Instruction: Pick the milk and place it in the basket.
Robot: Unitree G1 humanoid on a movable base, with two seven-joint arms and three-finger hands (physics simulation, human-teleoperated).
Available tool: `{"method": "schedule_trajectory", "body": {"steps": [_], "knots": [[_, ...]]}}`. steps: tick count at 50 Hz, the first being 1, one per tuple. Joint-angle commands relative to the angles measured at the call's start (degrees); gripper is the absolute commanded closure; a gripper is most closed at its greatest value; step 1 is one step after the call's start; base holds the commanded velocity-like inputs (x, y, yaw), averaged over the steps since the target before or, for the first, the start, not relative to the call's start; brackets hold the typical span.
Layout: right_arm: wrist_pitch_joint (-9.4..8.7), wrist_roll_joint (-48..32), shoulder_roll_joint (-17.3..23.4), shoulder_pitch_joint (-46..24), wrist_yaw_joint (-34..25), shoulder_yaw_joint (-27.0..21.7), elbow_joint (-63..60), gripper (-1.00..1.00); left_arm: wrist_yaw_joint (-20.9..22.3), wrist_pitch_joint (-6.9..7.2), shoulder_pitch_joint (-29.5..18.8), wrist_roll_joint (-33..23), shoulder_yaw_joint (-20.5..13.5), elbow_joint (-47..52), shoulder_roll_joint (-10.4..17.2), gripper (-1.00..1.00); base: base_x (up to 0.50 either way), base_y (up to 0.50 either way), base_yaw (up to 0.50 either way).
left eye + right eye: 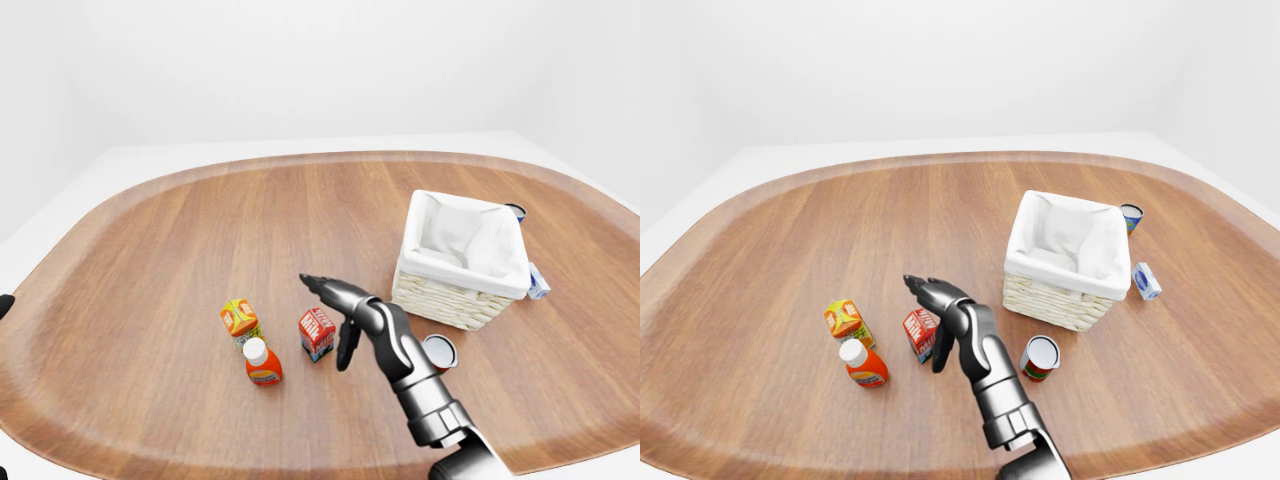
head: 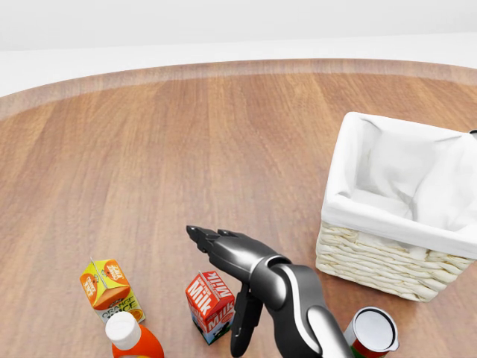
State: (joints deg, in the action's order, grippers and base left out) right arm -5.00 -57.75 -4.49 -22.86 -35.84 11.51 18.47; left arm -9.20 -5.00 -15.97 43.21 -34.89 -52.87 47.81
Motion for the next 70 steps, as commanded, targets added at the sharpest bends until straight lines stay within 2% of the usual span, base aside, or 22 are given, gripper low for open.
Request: {"method": "schedule_trajectory", "body": {"steps": [1, 38, 70], "knots": [[0.0, 0.86, -0.16, -1.36, 2.63, -0.28, 4.71, -1.0, 0.12, 0.0, -0.05, 0.08, -0.01, -0.06, -0.02, -1.0, 0.0, 0.0, 0.0], [0.0, 4.03, -0.88, -7.03, 8.71, -1.0, 16.95, -1.0, 0.34, 0.0, -0.06, 0.15, 0.07, -0.11, 0.02, -1.0, 0.0, 0.0, 0.0], [0.0, 4.81, -1.51, -9.83, 11.01, -1.11, 23.04, -1.0, 0.37, 0.0, -0.08, 0.13, 0.06, -0.13, 0.01, -1.0, 0.0, 0.0, 0.0]]}}
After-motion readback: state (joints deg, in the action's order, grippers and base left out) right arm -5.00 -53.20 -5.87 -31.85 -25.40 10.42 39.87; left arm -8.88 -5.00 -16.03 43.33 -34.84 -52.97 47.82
